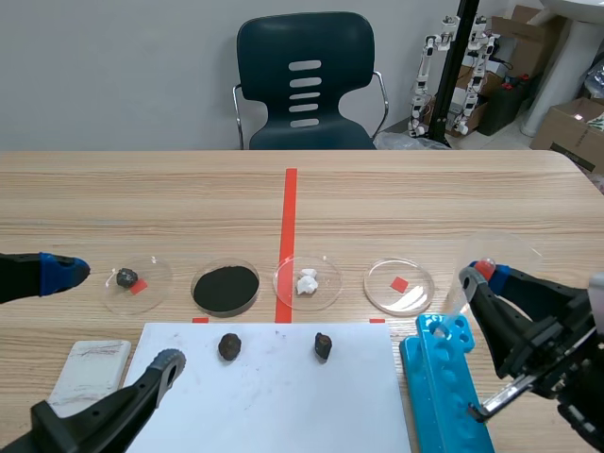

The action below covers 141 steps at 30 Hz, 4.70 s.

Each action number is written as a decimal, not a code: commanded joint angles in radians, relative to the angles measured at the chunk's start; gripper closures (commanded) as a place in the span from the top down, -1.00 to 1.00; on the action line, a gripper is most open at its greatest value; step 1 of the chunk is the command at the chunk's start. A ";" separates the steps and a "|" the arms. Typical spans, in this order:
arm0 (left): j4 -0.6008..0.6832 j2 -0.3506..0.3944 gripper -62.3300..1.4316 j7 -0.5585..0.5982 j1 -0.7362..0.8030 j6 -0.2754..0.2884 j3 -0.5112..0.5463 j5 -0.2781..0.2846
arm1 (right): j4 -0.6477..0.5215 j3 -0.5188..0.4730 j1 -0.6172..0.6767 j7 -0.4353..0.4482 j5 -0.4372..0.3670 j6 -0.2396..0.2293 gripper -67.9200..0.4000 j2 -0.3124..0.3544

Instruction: Pick up the dropper by the top with the right hand

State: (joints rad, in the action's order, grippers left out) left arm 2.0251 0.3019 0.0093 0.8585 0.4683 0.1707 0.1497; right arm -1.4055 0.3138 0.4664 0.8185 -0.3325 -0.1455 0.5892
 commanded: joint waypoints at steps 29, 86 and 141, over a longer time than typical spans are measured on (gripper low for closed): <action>0.018 -0.002 1.00 0.016 0.003 -0.002 -0.006 0.010 | -0.517 -0.199 0.434 -0.151 -0.156 0.093 -0.85 0.144; 0.018 -0.002 1.00 0.016 0.003 -0.002 -0.006 0.010 | -0.574 -0.360 0.653 0.018 0.209 -0.162 -0.85 -0.032; 0.018 -0.002 1.00 0.016 0.003 -0.002 -0.006 0.010 | -0.574 -0.360 0.647 0.030 0.209 -0.163 -0.85 -0.033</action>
State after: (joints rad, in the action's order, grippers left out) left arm 2.0251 0.3019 0.0093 0.8585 0.4683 0.1707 0.1497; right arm -1.9648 -0.0444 1.1221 0.8303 -0.1123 -0.3080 0.5518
